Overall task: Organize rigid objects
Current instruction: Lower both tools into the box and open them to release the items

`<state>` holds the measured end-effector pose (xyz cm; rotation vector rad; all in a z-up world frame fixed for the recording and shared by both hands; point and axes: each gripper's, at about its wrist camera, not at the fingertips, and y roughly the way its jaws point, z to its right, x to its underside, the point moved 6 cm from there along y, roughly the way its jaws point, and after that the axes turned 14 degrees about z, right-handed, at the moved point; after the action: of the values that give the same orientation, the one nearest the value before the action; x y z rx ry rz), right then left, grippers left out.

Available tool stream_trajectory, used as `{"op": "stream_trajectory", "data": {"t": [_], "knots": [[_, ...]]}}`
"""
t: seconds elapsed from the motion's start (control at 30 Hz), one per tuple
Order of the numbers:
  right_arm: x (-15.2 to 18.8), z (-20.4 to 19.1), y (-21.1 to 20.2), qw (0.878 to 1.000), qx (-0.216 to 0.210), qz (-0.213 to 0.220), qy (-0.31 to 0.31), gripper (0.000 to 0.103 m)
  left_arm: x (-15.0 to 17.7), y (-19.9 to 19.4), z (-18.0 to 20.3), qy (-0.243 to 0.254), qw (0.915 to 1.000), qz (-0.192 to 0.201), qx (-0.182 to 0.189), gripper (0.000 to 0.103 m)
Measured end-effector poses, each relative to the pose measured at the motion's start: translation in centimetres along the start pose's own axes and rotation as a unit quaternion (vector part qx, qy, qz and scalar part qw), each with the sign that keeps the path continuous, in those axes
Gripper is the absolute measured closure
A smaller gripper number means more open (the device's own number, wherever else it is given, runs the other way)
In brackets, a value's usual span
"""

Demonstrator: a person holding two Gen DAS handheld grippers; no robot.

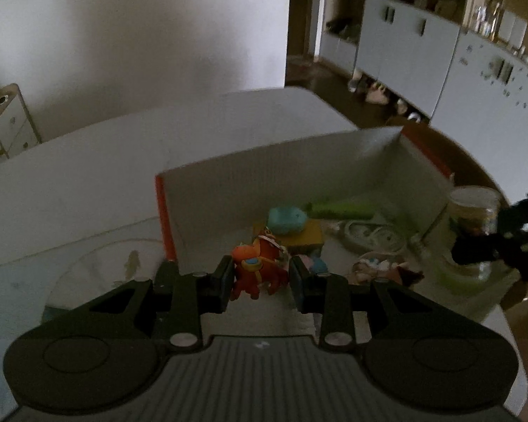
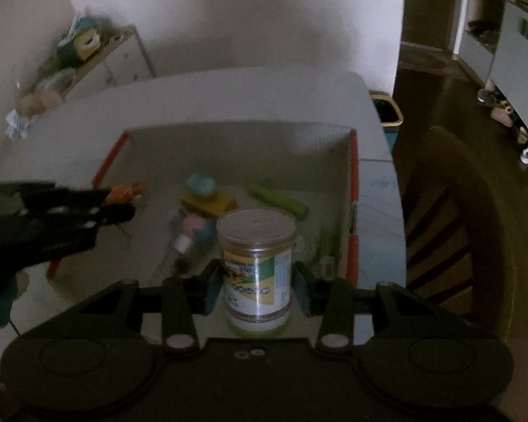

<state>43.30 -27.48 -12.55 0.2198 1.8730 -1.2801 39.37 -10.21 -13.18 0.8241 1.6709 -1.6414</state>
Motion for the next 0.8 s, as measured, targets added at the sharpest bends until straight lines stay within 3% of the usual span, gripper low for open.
{"op": "stream_trajectory", "data": {"t": [0.43, 0.8], "knots": [[1.5, -1.8, 2.2, 0.996, -0.026, -0.043, -0.073, 0.061, 0.8, 4.5, 1.3, 0.017, 0.9984, -0.048, -0.023, 0.070], [2.5, -2.1, 3.6, 0.994, -0.038, -0.058, -0.079, 0.060, 1.5, 5.8, 1.4, 0.019, 0.9960, -0.081, -0.033, 0.070]]}}
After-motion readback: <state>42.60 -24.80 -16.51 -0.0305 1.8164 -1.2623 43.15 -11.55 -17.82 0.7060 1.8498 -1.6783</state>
